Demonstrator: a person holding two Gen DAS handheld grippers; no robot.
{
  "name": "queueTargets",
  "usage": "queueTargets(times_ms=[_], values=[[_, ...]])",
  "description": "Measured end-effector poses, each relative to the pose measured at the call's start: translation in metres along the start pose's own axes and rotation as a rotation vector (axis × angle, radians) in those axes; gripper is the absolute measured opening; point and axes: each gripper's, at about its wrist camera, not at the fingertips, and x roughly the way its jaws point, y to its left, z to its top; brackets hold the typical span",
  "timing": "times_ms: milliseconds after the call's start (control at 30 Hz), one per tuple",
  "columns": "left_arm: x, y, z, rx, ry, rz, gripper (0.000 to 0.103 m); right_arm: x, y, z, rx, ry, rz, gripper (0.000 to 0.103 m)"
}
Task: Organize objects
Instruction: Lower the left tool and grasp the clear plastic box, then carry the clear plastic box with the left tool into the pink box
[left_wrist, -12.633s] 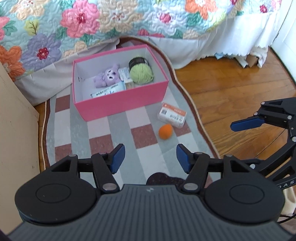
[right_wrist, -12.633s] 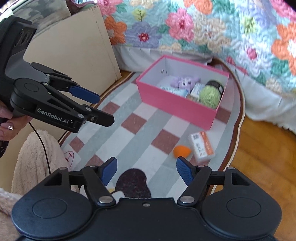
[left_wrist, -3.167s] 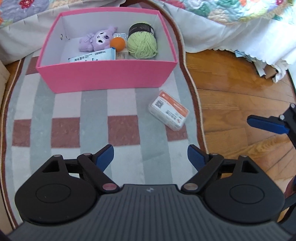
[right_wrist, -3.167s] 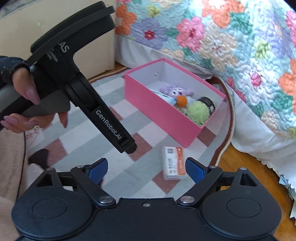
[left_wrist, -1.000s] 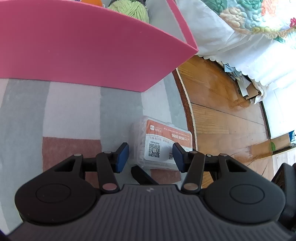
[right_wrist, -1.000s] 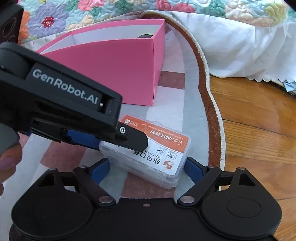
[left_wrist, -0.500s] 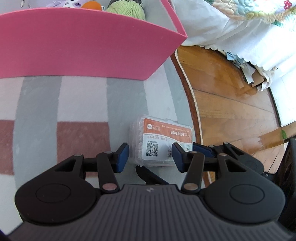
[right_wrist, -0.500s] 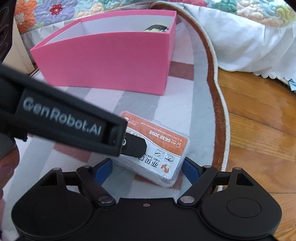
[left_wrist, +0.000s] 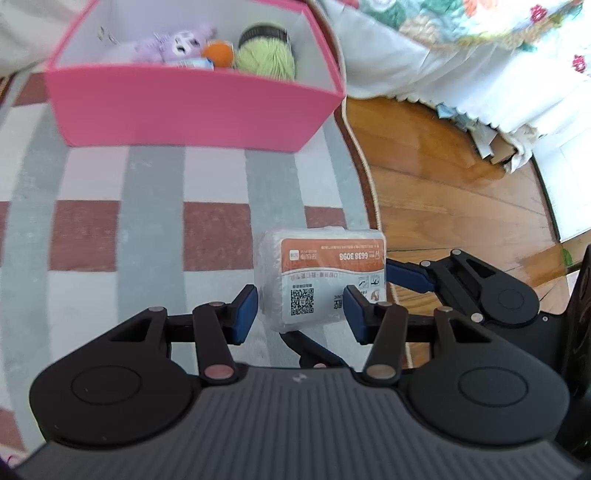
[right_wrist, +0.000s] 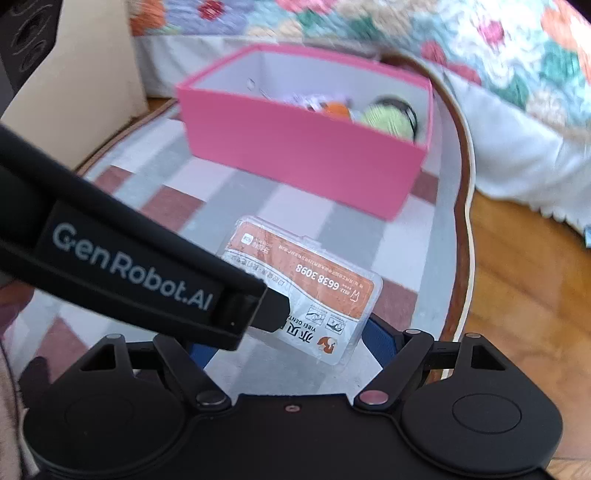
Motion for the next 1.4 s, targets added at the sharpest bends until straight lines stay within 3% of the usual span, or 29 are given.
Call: queueTargets(times_ms=[367, 833, 1167, 1400], values=[[-0.075, -0.021, -0.011, 0.025, -0.092, 0.027, 0.049, -0.073, 0.033, 0.021, -0.112, -0.046, 0.014, 0.084], [-0.163, -0.044, 0.008, 0.071, -0.233, 0.019, 0.05, -0.15, 0.046, 0.069, -0.177, -0.132, -0.017, 0.084], [-0.182, -0.042, 0.051, 0.092, -0.275, 0.042, 0.05, -0.157, 0.041, 0.109, -0.191, -0.202, -0.013, 0.084], [-0.173, -0.024, 0.101, 0.073, -0.287, 0.056, 0.05, -0.132, 0.022, 0.15, -0.175, -0.223, 0.019, 0.084]])
